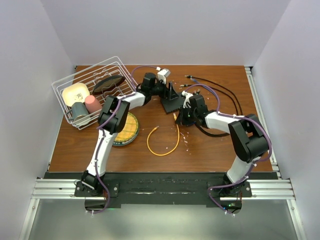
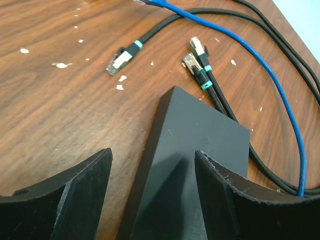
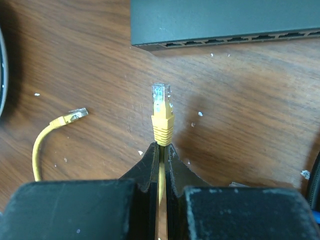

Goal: Insert the plug into the switch port

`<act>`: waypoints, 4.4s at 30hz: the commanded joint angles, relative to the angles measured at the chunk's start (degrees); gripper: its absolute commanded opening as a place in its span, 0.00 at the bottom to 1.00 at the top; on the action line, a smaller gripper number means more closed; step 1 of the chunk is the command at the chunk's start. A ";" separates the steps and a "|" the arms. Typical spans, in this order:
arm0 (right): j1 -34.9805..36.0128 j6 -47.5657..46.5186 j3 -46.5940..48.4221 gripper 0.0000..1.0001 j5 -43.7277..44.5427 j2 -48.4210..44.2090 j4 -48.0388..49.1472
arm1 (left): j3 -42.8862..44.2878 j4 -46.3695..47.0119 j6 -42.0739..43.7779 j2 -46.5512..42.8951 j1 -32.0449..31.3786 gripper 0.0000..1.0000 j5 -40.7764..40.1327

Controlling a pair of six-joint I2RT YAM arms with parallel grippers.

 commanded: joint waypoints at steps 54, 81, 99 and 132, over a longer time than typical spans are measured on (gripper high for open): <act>-0.17 2.34 18.39 0.00 0.73 13.43 -17.87 | -8.84 2.34 1.76 -4.48 -0.65 0.64 2.45; -0.08 -4.06 19.18 0.00 -0.43 12.29 -16.03 | -13.59 6.91 1.14 -6.94 -0.74 0.62 7.72; -0.08 -3.54 23.05 0.00 1.77 14.31 -17.09 | -17.98 7.09 1.14 -9.31 -1.44 0.59 8.52; 0.01 2.26 19.98 0.00 3.18 10.10 -0.92 | -31.16 10.69 -3.43 -16.34 -4.95 0.46 12.91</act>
